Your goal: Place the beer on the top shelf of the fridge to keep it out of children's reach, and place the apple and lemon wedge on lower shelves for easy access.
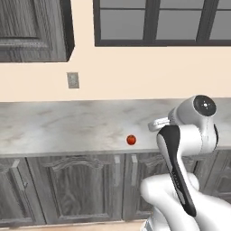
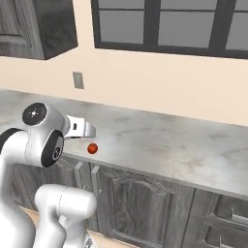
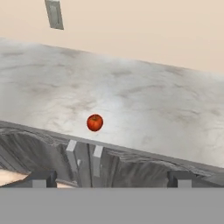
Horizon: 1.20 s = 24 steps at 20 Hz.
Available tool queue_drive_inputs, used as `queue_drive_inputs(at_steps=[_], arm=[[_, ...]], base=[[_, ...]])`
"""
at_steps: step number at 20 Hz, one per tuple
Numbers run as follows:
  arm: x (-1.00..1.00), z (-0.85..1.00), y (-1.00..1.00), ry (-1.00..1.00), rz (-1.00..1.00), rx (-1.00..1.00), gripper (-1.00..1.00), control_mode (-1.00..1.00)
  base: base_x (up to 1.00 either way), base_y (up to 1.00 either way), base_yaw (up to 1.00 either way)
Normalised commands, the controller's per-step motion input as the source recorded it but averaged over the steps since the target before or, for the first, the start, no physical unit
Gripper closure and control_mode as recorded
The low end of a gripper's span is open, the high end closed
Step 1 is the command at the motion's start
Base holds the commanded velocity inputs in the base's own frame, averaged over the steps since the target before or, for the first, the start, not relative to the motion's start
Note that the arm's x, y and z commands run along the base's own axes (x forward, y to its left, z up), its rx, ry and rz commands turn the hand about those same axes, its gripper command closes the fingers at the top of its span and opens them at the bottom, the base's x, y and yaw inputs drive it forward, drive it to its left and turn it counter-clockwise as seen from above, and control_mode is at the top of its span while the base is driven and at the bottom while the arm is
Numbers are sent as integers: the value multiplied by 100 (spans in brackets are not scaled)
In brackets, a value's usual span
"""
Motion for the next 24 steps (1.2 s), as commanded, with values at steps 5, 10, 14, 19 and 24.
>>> queue_drive_inputs(at_steps=[5,10,14,19,24], arm=[[0,0,0,0,0,0,-100,100],[0,0,0,0,0,0,-100,100],[0,0,0,0,0,0,-100,100],[0,0,0,0,0,0,-100,100],[0,0,0,0,0,0,-100,100]], base=[[19,49,-12],[29,19,-11],[38,1,-12],[42,12,-13],[12,23,-11]])
